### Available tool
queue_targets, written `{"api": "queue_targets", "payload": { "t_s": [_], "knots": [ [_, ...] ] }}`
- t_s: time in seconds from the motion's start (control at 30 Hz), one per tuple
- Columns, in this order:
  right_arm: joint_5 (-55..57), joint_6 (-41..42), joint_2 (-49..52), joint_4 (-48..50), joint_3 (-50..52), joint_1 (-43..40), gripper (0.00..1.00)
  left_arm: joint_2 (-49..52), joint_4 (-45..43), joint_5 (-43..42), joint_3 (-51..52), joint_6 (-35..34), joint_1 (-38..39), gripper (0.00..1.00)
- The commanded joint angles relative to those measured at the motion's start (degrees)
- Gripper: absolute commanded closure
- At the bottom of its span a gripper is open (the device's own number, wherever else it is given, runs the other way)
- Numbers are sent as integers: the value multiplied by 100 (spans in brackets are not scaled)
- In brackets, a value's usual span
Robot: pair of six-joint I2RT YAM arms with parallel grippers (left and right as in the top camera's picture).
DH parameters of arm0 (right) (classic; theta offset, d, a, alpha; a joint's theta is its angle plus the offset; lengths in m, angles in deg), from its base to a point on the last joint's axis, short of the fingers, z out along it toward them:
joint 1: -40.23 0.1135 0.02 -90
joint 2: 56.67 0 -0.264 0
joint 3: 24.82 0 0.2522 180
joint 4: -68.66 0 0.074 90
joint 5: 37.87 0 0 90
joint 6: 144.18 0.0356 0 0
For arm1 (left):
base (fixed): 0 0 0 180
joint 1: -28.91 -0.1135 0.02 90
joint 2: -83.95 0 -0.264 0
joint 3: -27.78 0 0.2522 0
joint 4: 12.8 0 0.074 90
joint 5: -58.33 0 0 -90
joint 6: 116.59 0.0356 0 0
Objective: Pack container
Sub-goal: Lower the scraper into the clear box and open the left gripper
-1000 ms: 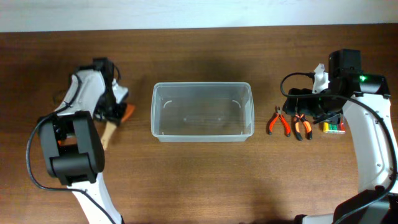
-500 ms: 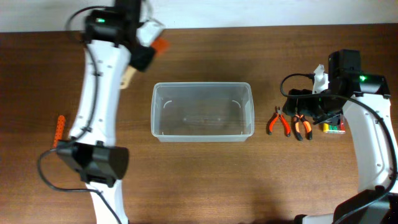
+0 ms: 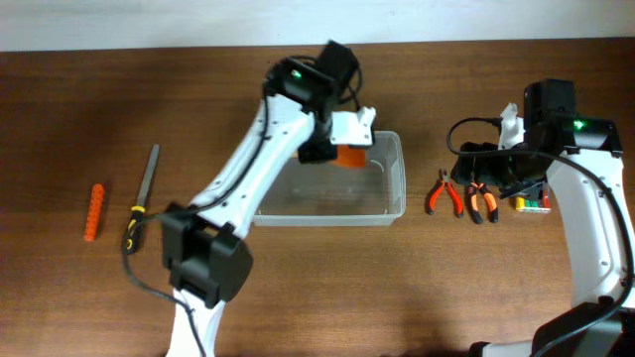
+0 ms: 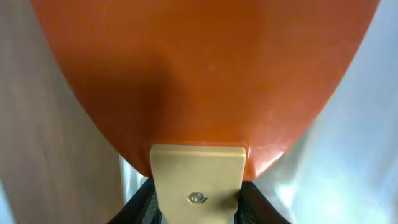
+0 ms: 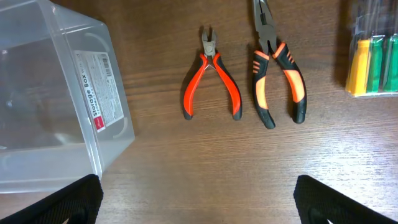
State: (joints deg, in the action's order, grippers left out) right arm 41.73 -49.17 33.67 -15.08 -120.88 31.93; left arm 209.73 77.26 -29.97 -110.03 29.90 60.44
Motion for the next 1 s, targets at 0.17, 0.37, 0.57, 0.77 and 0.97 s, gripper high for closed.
{"api": "queue_targets", "payload": {
  "t_s": [0.17,0.37,0.57,0.77,0.97],
  "knots": [
    [76,37,13,-79,-96,-46,1,846,-387,358,481,531,-39,75],
    [74,37,13,-151,-96,-46,1,841,-260,197,216,-752,-46,1],
    [74,37,13,-190,-96,-46,2,586,861,225,-1040,-1836,-72,1],
    [74,37,13,-249,-96,-46,1,-76,1690,719,-1635,-2557,-586,1],
    [74,37,13,-297,-96,-46,1,-323,1930,586,-1602,-3652,-2074,1]
  ]
}}
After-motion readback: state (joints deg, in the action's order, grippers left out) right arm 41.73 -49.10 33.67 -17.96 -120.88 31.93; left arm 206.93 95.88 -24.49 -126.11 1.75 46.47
